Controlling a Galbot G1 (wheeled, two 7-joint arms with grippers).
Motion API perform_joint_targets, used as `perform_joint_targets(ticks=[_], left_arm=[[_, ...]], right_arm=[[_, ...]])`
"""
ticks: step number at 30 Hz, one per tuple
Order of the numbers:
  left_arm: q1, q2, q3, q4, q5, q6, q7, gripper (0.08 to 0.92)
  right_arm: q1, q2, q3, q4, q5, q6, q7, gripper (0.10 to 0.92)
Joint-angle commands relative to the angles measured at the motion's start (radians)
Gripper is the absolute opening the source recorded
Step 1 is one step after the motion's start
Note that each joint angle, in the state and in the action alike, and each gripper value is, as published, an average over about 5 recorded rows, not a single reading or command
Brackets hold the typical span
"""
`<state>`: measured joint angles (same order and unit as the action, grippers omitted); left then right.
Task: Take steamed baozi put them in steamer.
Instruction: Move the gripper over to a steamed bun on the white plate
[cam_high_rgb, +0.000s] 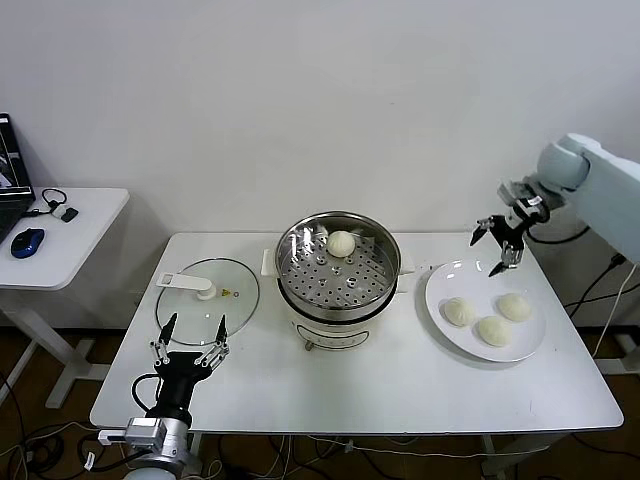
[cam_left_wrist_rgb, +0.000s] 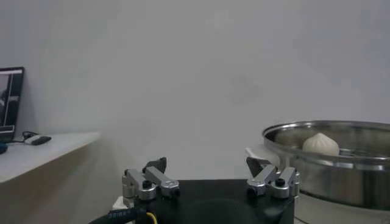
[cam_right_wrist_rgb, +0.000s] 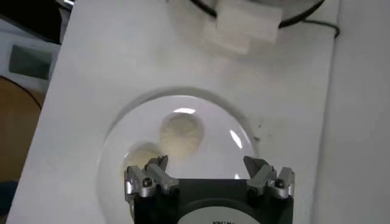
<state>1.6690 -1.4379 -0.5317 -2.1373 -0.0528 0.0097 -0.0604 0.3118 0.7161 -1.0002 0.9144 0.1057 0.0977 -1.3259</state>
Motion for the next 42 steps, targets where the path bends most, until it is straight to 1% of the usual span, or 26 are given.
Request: perform_joint_targets(ticks=[1, 11, 20, 42], left_arm=[[0.003, 0.000, 0.000, 0.000, -0.006, -0.002, 0.001, 0.823], [0.011, -0.001, 0.006, 0.007, 0.000, -0.007, 0.001, 0.823], [0.015, 0.000, 0.005, 0.016, -0.011, -0.010, 0.001, 0.823], [0.014, 0.000, 0.004, 0.029, -0.017, -0.012, 0.000, 0.823]], right_arm=[[-0.220, -0.003, 0.137, -0.014, -0.103, -0.043, 0.039, 0.823], [-0.273, 0.096, 0.197, -0.087, -0.187, -0.025, 0.085, 0.823], [-0.284, 0.149, 0.231, -0.150, -0.219, 0.012, 0.123, 0.823], [-0.301, 0.176, 0.236, -0.177, -0.232, 0.001, 0.103, 0.823]])
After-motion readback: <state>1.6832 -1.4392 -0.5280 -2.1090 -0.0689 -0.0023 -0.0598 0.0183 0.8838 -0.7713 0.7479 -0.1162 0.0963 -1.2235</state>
